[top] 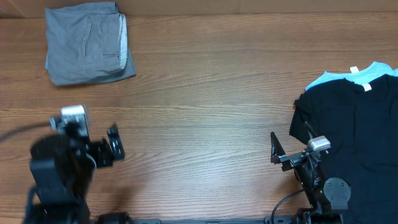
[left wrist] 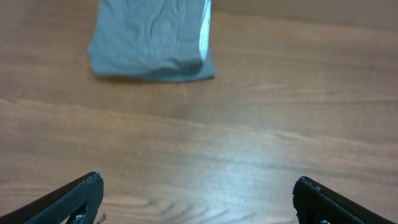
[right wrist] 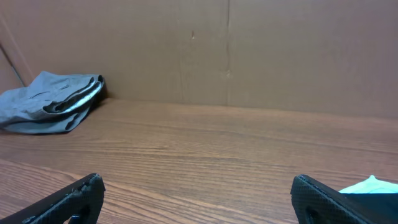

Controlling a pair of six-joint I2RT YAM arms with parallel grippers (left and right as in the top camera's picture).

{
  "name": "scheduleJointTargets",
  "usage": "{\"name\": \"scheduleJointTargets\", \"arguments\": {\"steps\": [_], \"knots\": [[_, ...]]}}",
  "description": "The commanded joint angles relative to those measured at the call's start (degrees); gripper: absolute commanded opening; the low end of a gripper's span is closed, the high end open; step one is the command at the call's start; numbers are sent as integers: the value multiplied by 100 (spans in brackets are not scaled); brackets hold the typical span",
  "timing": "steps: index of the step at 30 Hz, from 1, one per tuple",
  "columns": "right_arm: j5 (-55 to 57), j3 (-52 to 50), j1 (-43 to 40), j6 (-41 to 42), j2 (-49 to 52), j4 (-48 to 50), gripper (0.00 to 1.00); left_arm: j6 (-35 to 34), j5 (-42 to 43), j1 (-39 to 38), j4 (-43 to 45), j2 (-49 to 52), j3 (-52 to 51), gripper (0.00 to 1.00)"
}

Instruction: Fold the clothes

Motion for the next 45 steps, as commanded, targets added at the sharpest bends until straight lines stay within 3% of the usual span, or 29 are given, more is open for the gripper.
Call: {"name": "scheduleJointTargets", "arguments": {"steps": [1, 4, 9, 11, 20, 28, 32, 36, 40, 45], "knots": [[59, -61, 26, -22, -68, 26, 100, -79, 22, -20, 13, -649, -787, 100], [59, -61, 26, -22, -68, 26, 100, -68, 170, -20, 262, -1211, -1399, 100], [59, -61, 26, -22, -68, 26, 100, 813, 1486, -22, 2393, -2203, -2608, 100], [59, -61, 26, -22, -68, 26, 100, 820, 1685, -22, 3178, -2527, -3064, 100], [59, -61, 26, -22, -68, 26, 100, -293, 1637, -22, 5331, -3788, -4795, 100], [59, -61, 26, -22, -68, 26, 100, -664, 1325, -22, 6640, -3799, -5608, 100], [59, -61, 26, -22, -68, 26, 100, -890, 870, -20, 6677, -3801, -5919, 100], [59, -61, 26, -22, -68, 26, 100, -1349, 9, -20, 6111, -3801, -5908, 100], [59, -61, 26, -22, -68, 26, 100, -1377, -448, -20, 5442, -3801, -5908, 100], [59, -61, 26, -22, -68, 26, 100, -168, -273, -17, 5316, -3801, -5908, 100]]}}
